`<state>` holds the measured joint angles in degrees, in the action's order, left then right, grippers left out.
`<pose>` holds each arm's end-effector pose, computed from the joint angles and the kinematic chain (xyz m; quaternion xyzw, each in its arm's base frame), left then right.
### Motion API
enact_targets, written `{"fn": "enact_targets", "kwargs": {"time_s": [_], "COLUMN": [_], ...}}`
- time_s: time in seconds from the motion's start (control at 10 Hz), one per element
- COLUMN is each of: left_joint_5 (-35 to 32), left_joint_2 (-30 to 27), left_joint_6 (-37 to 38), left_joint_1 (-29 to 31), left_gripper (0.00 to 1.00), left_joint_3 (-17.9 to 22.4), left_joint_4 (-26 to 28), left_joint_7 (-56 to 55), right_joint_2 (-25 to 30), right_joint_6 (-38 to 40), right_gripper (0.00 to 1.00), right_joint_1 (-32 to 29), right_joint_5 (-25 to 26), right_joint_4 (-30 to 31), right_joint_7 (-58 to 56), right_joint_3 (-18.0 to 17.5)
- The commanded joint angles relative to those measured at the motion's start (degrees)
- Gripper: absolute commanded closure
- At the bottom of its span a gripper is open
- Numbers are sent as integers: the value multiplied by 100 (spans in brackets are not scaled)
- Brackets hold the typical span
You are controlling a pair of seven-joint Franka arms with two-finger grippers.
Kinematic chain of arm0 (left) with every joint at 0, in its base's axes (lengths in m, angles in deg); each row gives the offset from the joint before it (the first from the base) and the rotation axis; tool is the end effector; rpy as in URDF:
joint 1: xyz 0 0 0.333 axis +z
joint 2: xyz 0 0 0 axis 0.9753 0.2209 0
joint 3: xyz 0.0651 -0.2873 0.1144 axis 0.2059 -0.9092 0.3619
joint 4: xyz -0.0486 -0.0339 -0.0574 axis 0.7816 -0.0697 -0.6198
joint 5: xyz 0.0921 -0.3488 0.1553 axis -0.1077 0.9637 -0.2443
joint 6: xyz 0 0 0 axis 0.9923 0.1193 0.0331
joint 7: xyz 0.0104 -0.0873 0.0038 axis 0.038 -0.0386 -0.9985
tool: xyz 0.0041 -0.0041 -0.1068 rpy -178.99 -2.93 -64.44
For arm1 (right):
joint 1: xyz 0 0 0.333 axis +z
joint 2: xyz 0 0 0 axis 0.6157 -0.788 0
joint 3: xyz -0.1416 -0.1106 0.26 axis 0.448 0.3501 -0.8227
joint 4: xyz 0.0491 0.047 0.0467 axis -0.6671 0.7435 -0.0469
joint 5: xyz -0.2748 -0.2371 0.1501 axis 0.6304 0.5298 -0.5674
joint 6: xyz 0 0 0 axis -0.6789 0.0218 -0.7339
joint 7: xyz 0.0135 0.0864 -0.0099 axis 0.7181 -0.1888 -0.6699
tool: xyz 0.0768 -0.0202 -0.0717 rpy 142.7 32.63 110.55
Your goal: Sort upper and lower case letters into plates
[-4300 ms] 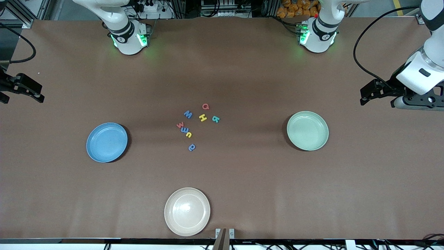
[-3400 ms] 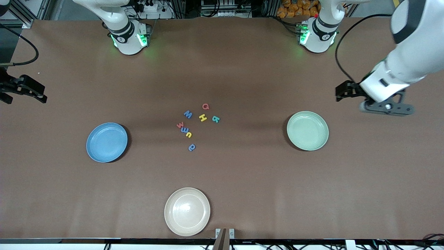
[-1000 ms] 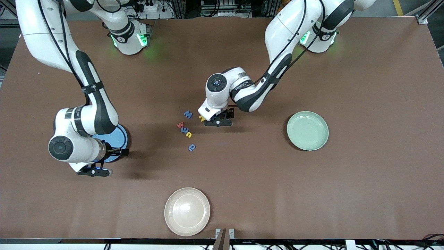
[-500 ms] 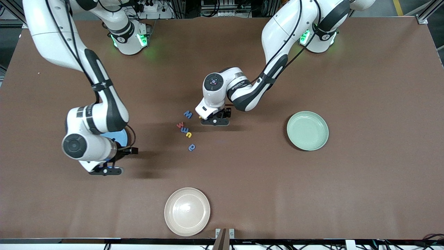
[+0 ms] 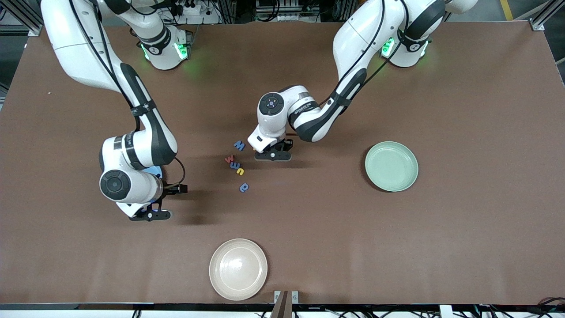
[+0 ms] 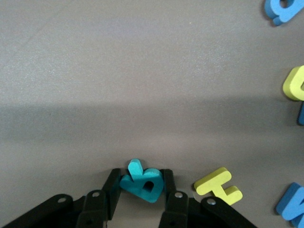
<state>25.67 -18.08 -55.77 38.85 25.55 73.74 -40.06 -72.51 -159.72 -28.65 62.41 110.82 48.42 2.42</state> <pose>0.4540 -0.5641 0.1744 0.9997 -0.0061 0.0083 0.0221 0.6661 0.1314 0.2398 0.9952 0.0188 -0.0926 0.0250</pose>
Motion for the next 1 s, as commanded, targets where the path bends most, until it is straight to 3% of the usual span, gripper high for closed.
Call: {"fn": "enact_targets", "kwargs": {"time_s": [0.0,0.1,0.3,0.6,0.8,0.9], "left_joint_5": [-165,-174,-191,-104,-103,-112], "left_joint_2": [80,28,-200,-578,-850,-1121], "left_joint_6": [-39,-39,126,1083,1689,1701], "left_joint_1": [-72,-46,286,1076,2320,2997], "left_gripper": [65,72,73,73,73,73], "left_joint_3": [92,101,92,-31,-721,-1100], "left_joint_4": [-54,-54,-2,16,234,662], "left_joint_7": [-66,-49,554,1792,2732,3024], "right_joint_2": [16,16,16,24,24,24], "right_joint_6": [-6,-41,-50,-68,-155,-451], "right_gripper": [0,0,0,0,0,0], "right_joint_1": [136,224,382,725,1294,1584], "right_joint_5": [-80,-80,-80,-62,-71,-71], "right_joint_4": [53,97,98,36,-69,-35], "right_joint_7": [6,16,-37,-63,-368,-893], "right_joint_3": [-59,-59,-59,-59,-67,-59]}}
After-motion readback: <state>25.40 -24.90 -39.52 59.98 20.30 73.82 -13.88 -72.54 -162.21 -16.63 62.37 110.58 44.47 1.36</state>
